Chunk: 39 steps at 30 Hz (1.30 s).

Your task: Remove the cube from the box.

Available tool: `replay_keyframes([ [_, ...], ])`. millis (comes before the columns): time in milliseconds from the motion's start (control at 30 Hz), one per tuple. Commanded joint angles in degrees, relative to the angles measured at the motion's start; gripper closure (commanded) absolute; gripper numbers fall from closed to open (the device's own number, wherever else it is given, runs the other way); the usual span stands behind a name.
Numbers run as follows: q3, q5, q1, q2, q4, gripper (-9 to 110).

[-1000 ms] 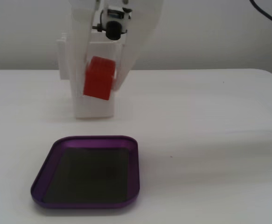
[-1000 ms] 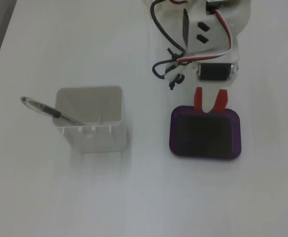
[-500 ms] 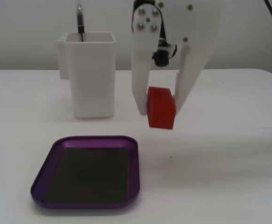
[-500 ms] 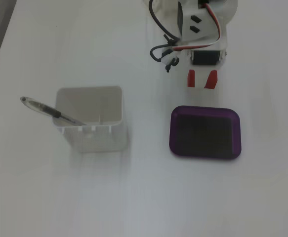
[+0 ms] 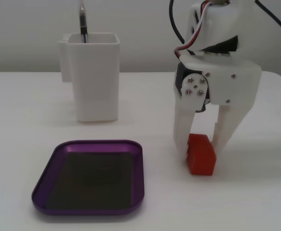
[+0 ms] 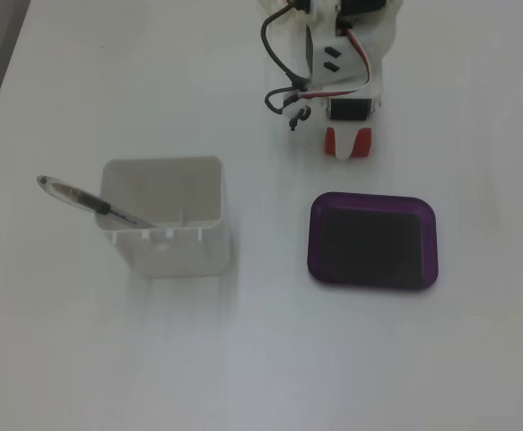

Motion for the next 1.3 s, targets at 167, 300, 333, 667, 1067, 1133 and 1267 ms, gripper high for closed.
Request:
replay_keyframes([
  [167,-0.9,0.4,0.2,4.2,0.4,88],
  [300,-1.8,0.4,0.6,4.4,3.1,85],
  [333,-3.0,0.6,0.8,4.4,4.1,85],
  [667,-11.4,-4.9,4.0,15.2,14.2,85],
  [1067,14.0,-8.4,4.0,55.5,15.8,85],
  [1133,20.4,-7.8,4.1,62.6,15.8,85],
  [1267,34.1,-7.6,4.1,76.0,12.3,85],
])
